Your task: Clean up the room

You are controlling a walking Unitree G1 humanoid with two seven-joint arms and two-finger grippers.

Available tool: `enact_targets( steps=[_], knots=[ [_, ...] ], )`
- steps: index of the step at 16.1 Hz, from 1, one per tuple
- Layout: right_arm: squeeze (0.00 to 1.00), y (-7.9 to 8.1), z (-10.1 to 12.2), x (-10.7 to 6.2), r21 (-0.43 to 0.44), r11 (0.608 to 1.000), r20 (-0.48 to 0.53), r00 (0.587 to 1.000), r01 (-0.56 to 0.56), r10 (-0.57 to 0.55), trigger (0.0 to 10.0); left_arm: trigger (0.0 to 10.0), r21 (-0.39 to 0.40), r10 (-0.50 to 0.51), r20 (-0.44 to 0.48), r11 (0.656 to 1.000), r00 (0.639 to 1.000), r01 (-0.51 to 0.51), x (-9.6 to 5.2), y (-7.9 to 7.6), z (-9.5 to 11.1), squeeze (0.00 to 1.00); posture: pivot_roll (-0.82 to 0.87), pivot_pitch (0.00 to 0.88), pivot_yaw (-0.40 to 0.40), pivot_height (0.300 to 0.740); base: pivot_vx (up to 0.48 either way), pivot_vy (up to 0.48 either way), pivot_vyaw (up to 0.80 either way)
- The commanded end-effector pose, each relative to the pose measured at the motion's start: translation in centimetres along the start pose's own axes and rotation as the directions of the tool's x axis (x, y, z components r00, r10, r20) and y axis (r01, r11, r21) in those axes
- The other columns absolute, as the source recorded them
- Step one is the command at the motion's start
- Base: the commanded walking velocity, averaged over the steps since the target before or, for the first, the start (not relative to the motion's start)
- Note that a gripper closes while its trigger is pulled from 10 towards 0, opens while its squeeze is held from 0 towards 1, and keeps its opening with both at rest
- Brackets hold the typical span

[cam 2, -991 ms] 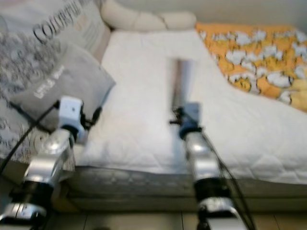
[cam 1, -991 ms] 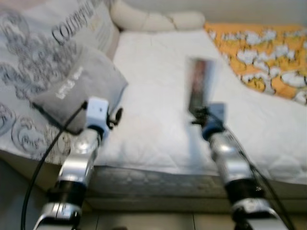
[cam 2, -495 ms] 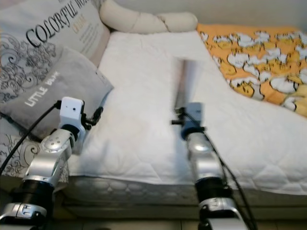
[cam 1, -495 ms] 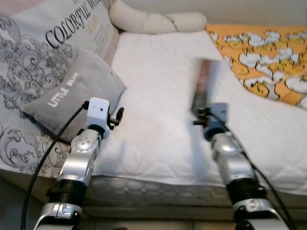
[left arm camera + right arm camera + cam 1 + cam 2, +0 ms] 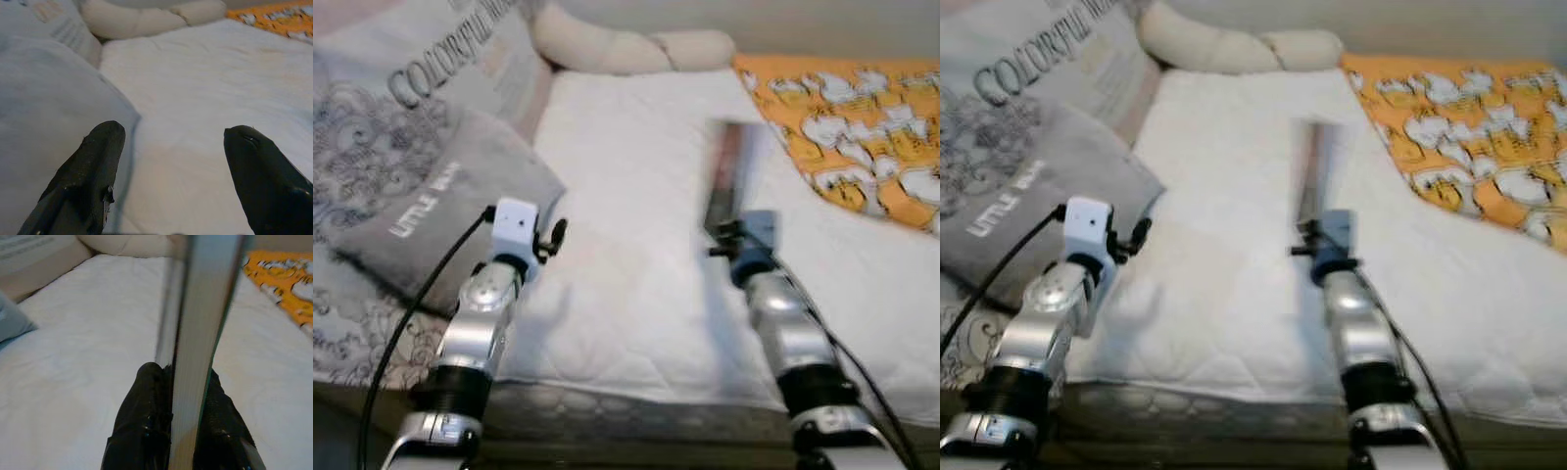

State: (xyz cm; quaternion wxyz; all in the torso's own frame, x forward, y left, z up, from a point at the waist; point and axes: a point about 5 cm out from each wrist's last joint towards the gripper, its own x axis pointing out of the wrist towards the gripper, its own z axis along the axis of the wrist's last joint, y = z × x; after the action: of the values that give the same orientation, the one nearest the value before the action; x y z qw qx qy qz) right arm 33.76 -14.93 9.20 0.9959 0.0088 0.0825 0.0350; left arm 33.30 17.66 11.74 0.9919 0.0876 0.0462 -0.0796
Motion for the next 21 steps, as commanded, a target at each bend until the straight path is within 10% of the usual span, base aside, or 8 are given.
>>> enact_targets(
  steps=[1,11,16,18,21],
  knots=[
    [0.00,2.1,1.5,0.4,0.009,0.998,0.055,0.997,-0.060,0.059,10.0,10.0,0.010,0.025,-0.006,1.000,1.000,-0.025,-0.1,1.0,0.1,0.00,0.01,0.000,0.002,0.740,0.349,0.000,0.79],
    [0.00,2.0,2.6,0.8,0.089,0.975,0.014,0.979,-0.205,0.205,10.0,10.0,0.145,-0.129,-0.054,0.980,0.990,0.136,-1.7,0.7,0.0,0.00,0.01,0.000,-0.009,0.740,0.174,0.000,0.00],
    [0.00,5.0,3.2,2.1,0.390,0.810,-0.132,0.844,-0.438,0.520,10.0,10.0,0.252,-0.335,-0.227,0.887,0.914,0.387,-4.3,1.2,-0.7,0.00,0.04,0.000,-0.023,0.740,0.000,0.000,0.00],
    [0.00,7.3,1.3,1.8,0.572,0.694,-0.237,0.722,-0.438,0.650,10.0,10.0,0.241,-0.432,-0.320,0.824,0.843,0.513,-6.1,1.8,-1.0,0.00,0.04,0.000,-0.003,0.740,0.000,0.000,0.00],
    [0.00,8.7,-1.4,1.3,0.657,0.677,-0.313,0.697,-0.331,0.645,10.0,10.0,0.232,-0.461,-0.402,0.785,0.791,0.575,-6.9,2.5,-1.3,0.00,0.07,0.000,0.011,0.740,0.000,0.000,0.00]
  ],
)
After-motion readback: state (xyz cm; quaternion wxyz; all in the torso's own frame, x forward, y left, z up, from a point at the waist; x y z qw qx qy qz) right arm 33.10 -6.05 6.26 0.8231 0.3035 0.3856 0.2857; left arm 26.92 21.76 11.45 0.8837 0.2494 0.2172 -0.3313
